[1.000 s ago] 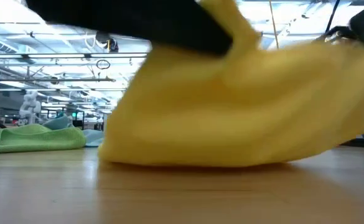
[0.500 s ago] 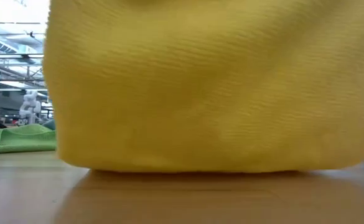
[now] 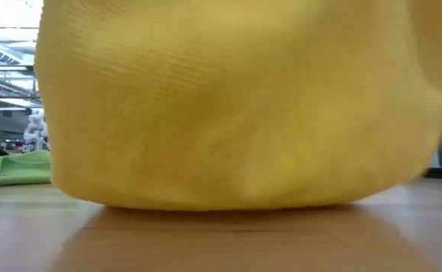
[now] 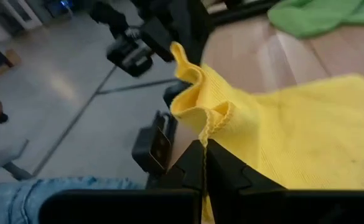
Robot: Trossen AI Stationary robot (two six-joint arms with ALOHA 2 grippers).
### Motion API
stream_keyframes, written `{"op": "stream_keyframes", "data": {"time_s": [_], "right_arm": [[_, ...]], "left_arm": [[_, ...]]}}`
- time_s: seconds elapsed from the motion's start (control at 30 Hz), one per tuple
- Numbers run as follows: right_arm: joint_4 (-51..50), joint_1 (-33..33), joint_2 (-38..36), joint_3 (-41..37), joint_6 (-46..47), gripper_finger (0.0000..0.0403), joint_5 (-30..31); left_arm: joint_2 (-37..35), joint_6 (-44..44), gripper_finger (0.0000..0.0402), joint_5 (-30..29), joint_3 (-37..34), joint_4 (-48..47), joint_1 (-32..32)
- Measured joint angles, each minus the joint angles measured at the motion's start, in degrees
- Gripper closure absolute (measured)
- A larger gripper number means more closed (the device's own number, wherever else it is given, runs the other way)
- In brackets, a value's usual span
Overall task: Fold microfiber towels
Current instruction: Fold the yellow microfiber cloth
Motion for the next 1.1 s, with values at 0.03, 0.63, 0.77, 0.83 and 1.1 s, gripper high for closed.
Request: {"op": "stream_keyframes", "data": {"time_s": [0.03, 0.63, 0.77, 0.83, 1.1], "right_arm": [[0.3, -0.1, 0.0, 0.0, -0.2, 0.04, 0.6], [-0.5, -4.5, 0.9, 0.0, -4.8, 0.04, -0.7], [-0.9, -6.8, 0.9, 0.0, -6.1, 0.04, -0.7], [-1.9, -8.2, 0.9, 0.0, -6.3, 0.04, -0.8], [-8.9, -12.0, 0.9, 0.0, -5.0, 0.04, -2.2]], "left_arm": [[0.0, -0.9, 0.0392, -1.2, 0.0, 0.0, -0.1], [0.0, -16.5, 0.0392, -12.9, 0.0, -9.0, 0.1], [0.0, -26.8, 0.0392, -12.8, 0.0, -17.3, 0.1], [0.0, -32.8, 0.0392, -12.8, 0.0, -22.7, 0.1], [0.0, -51.7, 0.0392, -3.2, 0.0, -38.1, 4.6]]}}
